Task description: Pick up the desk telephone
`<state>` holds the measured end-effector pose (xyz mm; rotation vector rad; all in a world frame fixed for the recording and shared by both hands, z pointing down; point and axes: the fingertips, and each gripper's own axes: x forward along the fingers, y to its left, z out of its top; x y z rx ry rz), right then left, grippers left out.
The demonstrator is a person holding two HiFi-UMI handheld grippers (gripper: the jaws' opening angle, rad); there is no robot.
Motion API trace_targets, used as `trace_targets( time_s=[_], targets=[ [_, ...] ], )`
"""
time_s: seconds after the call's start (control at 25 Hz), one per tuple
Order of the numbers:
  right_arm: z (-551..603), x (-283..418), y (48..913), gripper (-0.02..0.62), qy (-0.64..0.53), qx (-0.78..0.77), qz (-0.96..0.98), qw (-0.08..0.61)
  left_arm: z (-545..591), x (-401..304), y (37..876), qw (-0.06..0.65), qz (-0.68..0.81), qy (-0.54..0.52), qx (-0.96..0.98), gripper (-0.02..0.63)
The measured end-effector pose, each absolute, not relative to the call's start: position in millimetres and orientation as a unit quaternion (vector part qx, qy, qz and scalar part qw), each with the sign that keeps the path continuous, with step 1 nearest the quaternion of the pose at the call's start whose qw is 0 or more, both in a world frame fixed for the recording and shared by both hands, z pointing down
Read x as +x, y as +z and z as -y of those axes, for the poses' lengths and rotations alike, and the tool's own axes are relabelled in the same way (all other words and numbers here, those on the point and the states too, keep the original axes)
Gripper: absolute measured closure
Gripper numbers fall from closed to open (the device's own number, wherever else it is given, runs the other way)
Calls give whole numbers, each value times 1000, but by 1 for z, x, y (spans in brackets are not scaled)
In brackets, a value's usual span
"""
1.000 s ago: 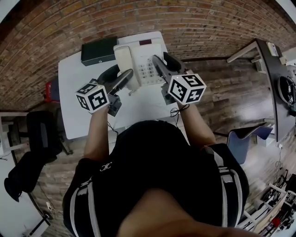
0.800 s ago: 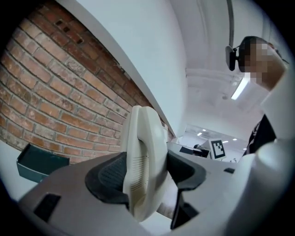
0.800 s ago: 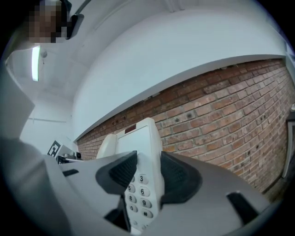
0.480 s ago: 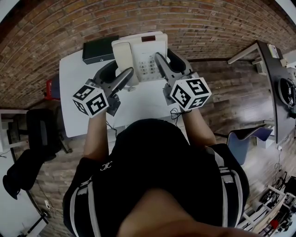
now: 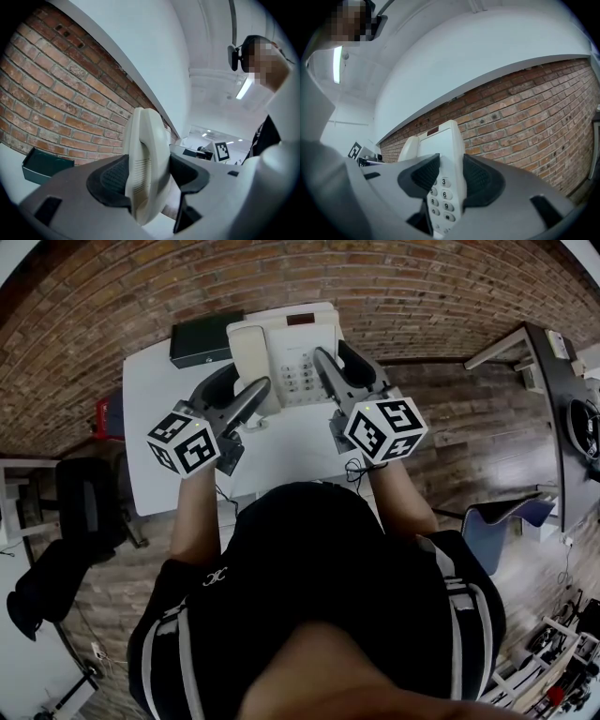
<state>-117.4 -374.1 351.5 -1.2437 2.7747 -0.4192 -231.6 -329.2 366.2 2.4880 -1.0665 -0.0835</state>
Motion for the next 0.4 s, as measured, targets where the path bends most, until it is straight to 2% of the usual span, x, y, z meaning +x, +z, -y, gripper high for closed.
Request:
trace_targets(
  time_s=[0.4],
  targets=[
    [376,-117,351,455,-138,-407,-902,34,331,-232,367,227,381,-34,896,330]
  ],
)
